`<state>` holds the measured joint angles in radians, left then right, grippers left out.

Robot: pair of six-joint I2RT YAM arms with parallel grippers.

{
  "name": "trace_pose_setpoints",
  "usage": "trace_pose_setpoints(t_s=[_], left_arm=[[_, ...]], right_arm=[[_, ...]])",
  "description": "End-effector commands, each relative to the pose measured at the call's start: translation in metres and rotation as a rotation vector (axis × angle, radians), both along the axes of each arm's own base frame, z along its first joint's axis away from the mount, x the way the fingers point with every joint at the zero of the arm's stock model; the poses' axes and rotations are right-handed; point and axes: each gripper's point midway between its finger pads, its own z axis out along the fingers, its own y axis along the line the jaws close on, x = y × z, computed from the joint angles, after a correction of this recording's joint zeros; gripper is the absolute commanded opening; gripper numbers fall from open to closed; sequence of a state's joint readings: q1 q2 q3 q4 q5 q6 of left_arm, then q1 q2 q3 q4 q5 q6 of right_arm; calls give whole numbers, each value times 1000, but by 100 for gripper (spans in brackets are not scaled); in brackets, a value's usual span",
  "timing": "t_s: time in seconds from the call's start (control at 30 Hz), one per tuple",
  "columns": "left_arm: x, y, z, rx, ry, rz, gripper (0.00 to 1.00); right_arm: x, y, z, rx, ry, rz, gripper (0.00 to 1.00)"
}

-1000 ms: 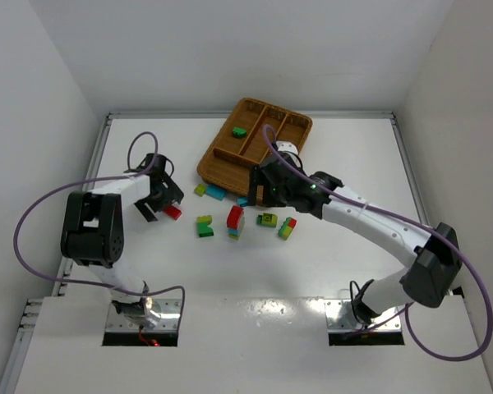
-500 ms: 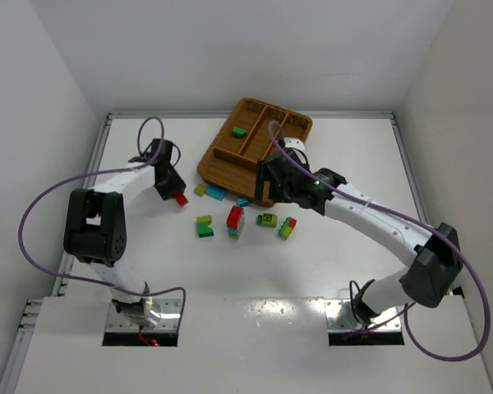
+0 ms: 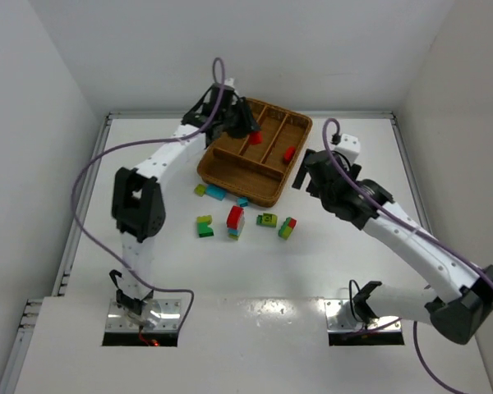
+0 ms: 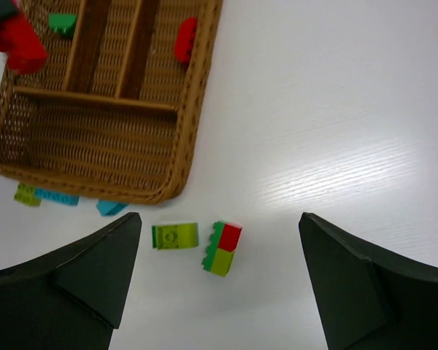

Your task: Sort the legos into containers by color

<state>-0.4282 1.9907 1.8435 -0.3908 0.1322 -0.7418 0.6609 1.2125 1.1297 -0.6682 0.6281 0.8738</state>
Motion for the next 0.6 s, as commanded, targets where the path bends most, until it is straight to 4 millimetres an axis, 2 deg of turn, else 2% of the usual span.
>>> trace_pose_setpoints(t_s=[0.0,0.03,0.1,0.17,0.23,0.27,0.3,0.33,0.37,0.43,0.47,0.5,0.53,0.57], left_arm=[[15,-53,4,-67,-41,-110,23],[24,-72,1,-88,-53,-131,23],[34,-85,-4,-104,-69,-137,23],[42,-106,-11,-135,-90,-151,23],[52,-111,-20,-143,-90,-136,25],[58,-114,-14,-161,-107,-133,26],[62,-118,-37,-152,-79,-139,28],[65,-121,-41,-162,-70,-133,31],[66,-124,-42,-180,-68,-138,49],[63,-129,-53,-189,-49,-169,61],[61,-135,-51,-194,-58,-179,68],[59,-136,-50,-197,-56,-187,81],[58,-135,-38,-198,-78,-193,85],[56,-133,-36,-186,-83,-199,89]], right_arm=[[-10,-37,20,-23,-105,-141,90],[-11,-40,25,-13,-125,-149,90],[-15,-46,31,2,-153,-169,90],[-20,-53,30,-13,-150,-178,90],[-24,-60,30,-45,-142,-196,90],[-23,-60,31,-50,-136,-196,90],[-23,-61,32,-55,-140,-203,90],[-24,-62,30,-61,-134,-202,90],[-24,-62,30,-61,-134,-202,90],[-23,-61,32,-63,-139,-198,91],[-23,-60,30,-66,-131,-182,91],[-21,-55,27,-66,-119,-163,91],[-19,-52,24,-88,-106,-136,91],[-18,-46,25,-74,-99,-119,91]])
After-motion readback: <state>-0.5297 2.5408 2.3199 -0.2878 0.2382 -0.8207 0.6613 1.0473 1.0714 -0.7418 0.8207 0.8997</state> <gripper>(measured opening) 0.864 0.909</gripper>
